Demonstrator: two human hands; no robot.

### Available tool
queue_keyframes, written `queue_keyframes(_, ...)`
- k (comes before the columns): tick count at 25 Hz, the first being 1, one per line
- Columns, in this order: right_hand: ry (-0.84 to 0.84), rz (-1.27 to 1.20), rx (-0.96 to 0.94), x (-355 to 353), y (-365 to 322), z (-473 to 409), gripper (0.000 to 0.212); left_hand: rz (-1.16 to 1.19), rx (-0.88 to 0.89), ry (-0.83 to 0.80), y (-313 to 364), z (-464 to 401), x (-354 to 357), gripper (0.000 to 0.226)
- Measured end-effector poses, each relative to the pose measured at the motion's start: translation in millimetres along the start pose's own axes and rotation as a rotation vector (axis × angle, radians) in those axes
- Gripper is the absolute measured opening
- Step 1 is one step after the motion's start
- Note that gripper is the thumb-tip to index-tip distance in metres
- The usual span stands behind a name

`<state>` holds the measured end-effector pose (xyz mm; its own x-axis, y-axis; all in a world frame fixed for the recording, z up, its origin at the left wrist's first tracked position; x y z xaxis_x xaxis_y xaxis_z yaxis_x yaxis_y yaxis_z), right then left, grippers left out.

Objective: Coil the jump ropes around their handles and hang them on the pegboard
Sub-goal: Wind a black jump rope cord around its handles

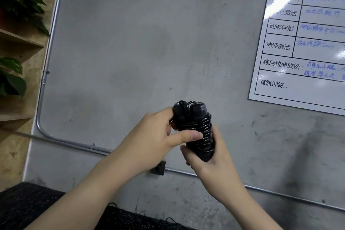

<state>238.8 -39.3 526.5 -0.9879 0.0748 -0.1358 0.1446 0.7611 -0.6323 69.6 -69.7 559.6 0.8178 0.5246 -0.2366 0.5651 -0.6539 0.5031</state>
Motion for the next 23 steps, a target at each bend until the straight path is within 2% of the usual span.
queue_keyframes(2,-0.203,-0.096,0.024,-8.4,-10.0,-0.5,0.046,0.161,0.002,-0.08,-5.9,-2.1,-5.1,0.044)
queue_keyframes(4,-0.424,-0.286,0.132,-9.7,-17.2,-0.1,0.042,0.327,0.004,-0.152,-8.4,-1.7,-6.6,0.051)
queue_keyframes(5,-0.463,-0.33,0.139,-8.2,-17.3,-0.3,0.037,0.403,0.004,-0.167,-8.9,-0.6,-5.8,0.052)
queue_keyframes(7,-0.363,-0.28,0.09,-3.8,-17.5,-1.9,0.022,0.389,-0.01,-0.126,-7.4,-2.5,-6.6,0.056)
queue_keyframes(8,-0.284,-0.238,0.068,-2.1,-18.2,-2.8,0.021,0.281,-0.016,-0.073,-6.3,-3.9,-8.7,0.064)
queue_keyframes(10,-0.197,-0.185,0.032,-1.6,-18.3,-3.8,0.031,-0.002,-0.036,0.017,-9.7,-6.6,-12.9,0.083)
queue_keyframes(12,-0.177,-0.164,0.019,-3.8,-19.0,-4.4,0.041,-0.146,-0.046,0.047,-9.1,-5.8,-15.0,0.085)
queue_keyframes(18,-0.062,0.005,-0.004,-8.9,-12.7,-7.6,0.048,-0.082,0.069,-0.044,2.1,1.8,-7.7,0.053)
queue_keyframes(20,-0.065,0.044,-0.007,-11.3,-15.9,-6.9,0.051,-0.083,0.099,-0.068,3.8,4.7,-3.6,0.059)
queue_keyframes(23,-0.178,0.04,-0.043,-20.5,-18.9,-6.5,0.052,-0.045,0.122,-0.071,6.9,5.9,-1.6,0.06)
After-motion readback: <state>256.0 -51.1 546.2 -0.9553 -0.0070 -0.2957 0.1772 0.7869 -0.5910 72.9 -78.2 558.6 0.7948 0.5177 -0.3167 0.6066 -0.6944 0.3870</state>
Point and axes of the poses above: each hand's wrist, its own z-axis away from the middle knuckle, its own x-axis out of the palm, y = z × x, the point moved 1 cm from there along -z, towards the middle knuckle, and after that the axes turned 13 degrees about y, right-handed, at the moved point
